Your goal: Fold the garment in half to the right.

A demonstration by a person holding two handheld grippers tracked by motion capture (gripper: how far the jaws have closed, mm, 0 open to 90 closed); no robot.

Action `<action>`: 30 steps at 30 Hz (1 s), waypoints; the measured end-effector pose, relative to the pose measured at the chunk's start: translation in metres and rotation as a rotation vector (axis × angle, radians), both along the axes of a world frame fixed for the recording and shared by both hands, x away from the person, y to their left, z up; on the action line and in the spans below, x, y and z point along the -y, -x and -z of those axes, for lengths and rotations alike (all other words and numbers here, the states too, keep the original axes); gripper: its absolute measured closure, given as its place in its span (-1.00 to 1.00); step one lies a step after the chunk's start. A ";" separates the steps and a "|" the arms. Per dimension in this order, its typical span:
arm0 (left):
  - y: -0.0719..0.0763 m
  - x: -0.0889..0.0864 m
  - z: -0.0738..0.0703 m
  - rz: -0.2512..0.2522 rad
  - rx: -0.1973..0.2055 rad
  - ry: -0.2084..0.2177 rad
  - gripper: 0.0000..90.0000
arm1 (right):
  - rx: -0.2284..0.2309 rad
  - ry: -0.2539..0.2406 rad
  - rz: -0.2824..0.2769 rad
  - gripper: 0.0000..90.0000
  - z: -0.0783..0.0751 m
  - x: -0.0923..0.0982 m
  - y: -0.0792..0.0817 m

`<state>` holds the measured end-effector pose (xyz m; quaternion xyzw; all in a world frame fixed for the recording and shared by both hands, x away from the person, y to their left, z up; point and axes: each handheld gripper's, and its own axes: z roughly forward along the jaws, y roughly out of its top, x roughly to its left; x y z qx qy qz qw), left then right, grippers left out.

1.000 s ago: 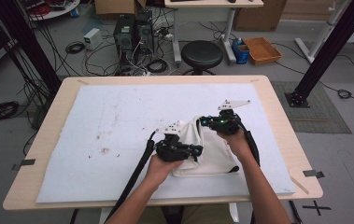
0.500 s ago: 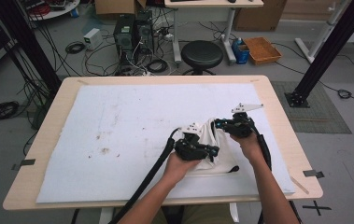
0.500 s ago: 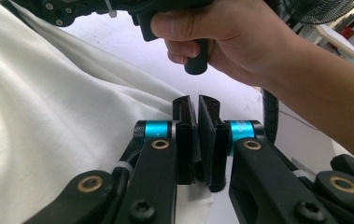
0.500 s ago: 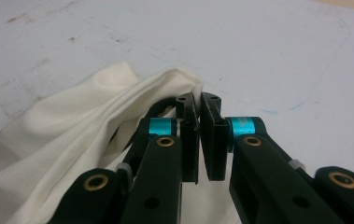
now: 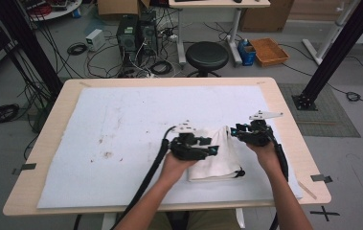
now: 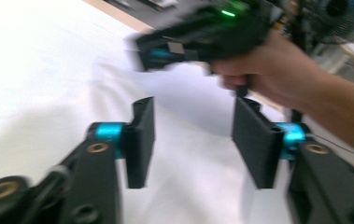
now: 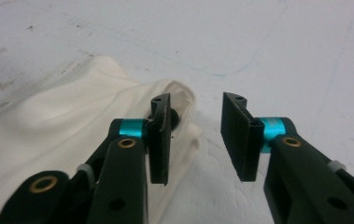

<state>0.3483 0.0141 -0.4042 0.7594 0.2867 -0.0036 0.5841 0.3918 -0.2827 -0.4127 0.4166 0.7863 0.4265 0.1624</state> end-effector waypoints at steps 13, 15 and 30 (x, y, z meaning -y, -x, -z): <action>0.005 -0.138 0.014 -0.256 0.080 -0.023 -0.35 | -0.090 0.102 -0.167 0.56 0.019 -0.020 0.072; 0.008 -0.150 0.016 -0.278 0.077 -0.035 -0.35 | -0.113 0.106 -0.184 0.91 0.026 -0.018 0.071; 0.015 -0.173 0.022 -0.303 0.079 -0.044 -0.35 | -0.116 0.074 -0.060 0.35 -0.003 0.004 0.080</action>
